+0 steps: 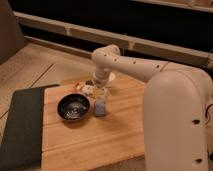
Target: Place the bottle in the ceramic bowl
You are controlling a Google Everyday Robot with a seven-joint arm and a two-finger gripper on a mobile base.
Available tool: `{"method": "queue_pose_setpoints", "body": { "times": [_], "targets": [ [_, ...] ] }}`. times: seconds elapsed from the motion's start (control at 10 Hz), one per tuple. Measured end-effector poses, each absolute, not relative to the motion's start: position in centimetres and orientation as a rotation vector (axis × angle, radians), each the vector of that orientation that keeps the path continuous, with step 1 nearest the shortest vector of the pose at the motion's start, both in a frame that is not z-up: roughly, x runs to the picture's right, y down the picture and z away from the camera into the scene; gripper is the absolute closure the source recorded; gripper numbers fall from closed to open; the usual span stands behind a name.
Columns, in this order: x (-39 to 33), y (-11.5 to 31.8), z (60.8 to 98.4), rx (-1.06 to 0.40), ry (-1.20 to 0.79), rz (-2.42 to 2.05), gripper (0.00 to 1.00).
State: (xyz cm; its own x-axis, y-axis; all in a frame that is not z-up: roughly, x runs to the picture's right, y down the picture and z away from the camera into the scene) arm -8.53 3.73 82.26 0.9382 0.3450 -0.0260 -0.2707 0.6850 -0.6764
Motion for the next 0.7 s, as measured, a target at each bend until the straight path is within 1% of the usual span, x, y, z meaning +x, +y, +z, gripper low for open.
{"method": "queue_pose_setpoints", "body": {
  "times": [0.2,0.4,0.6,0.7],
  "targets": [
    [-10.7,5.5,83.4,-0.78,-0.118,0.29,1.0],
    [-14.9,9.2,84.6,-0.862,-0.14,0.208,1.0],
    [-16.3,11.0,85.5,-0.923,-0.143,0.185,1.0],
    [-17.3,11.4,86.1,-0.945,-0.149,0.172,0.94]
  ]
}}
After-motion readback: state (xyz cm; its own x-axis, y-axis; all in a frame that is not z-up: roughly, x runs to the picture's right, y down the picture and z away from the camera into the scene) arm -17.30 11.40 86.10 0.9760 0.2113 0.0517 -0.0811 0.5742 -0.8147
